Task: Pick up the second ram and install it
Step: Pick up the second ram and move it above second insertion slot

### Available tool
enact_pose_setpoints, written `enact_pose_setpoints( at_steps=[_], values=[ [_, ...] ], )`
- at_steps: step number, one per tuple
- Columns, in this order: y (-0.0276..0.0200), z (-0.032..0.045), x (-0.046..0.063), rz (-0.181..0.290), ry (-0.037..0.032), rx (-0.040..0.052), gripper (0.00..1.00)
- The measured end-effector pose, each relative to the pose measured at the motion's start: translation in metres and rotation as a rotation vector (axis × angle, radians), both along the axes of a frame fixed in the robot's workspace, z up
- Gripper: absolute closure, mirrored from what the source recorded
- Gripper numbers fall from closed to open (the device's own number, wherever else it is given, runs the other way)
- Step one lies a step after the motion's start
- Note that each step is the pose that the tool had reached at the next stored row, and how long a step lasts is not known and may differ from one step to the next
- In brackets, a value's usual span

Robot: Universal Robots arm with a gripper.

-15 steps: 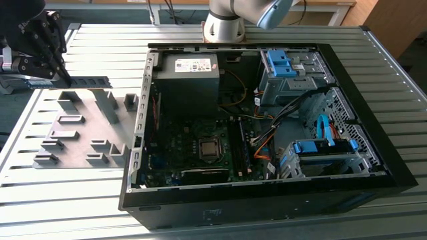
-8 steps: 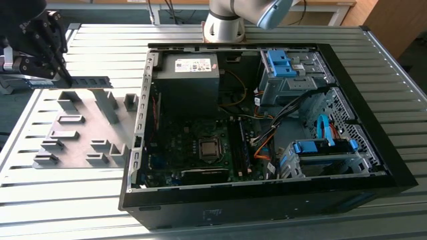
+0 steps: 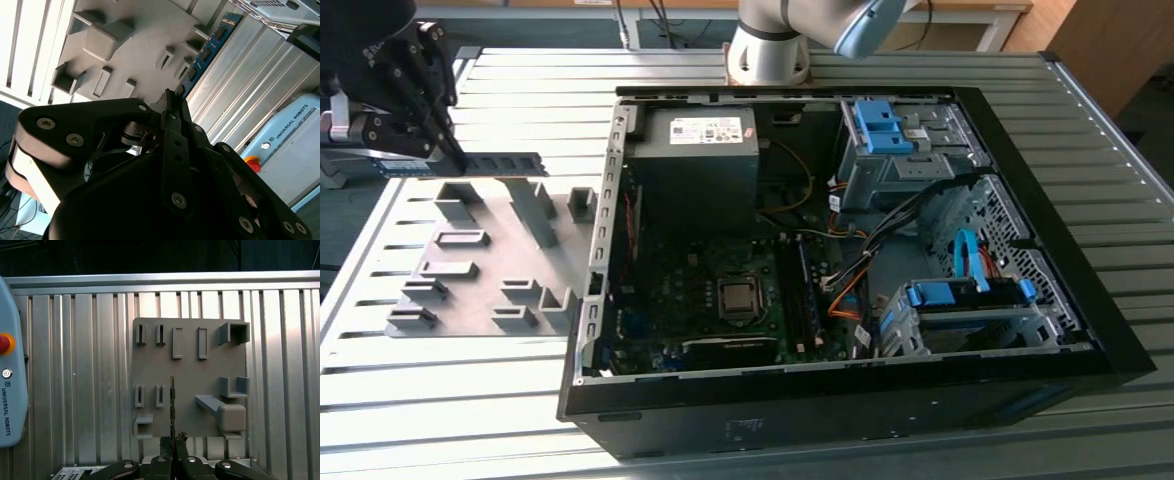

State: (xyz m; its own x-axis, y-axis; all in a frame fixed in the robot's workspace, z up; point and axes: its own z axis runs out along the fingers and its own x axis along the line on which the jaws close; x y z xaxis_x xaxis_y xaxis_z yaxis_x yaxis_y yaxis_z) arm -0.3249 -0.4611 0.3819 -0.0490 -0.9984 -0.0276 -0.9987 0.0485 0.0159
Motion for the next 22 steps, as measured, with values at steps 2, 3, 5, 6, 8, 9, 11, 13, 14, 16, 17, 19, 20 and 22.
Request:
enact_pose_setpoints(
  at_steps=[2,3,5,6,8,9,11,13,14,16,17,19,20,22],
  values=[
    [0.0,0.0,0.0004,0.0,0.0,0.0,0.86],
    [0.0,0.0,0.0008,0.0,0.0,0.0,0.86],
    [0.0,0.0,0.0015,0.0,0.0,0.0,0.86],
    [0.0,0.0,0.0018,0.0,0.0,0.0001,0.86],
    [0.0,0.0,0.0026,0.0,0.0,0.0,0.86],
    [0.0,0.0,0.0029,0.0,0.0,0.0001,0.86],
    [0.0,0.0,0.0036,0.0,0.0001,0.0,0.86],
    [0.0,0.0,0.0042,0.0,0.0,0.0,0.86],
    [0.0,0.0,0.0045,0.0,0.0,0.0001,0.86],
    [0.0,0.0,0.0051,0.0,0.0001,0.0,0.86],
    [0.0,0.0,0.0055,0.0,0.0001,0.0,0.86],
    [0.0,0.0,0.0061,0.0,0.0,0.0,0.86],
    [0.0,0.0,0.0064,0.0,0.0,0.0,0.86],
    [0.0,0.0,0.0071,0.0,0.0,0.0001,0.86]
  ],
)
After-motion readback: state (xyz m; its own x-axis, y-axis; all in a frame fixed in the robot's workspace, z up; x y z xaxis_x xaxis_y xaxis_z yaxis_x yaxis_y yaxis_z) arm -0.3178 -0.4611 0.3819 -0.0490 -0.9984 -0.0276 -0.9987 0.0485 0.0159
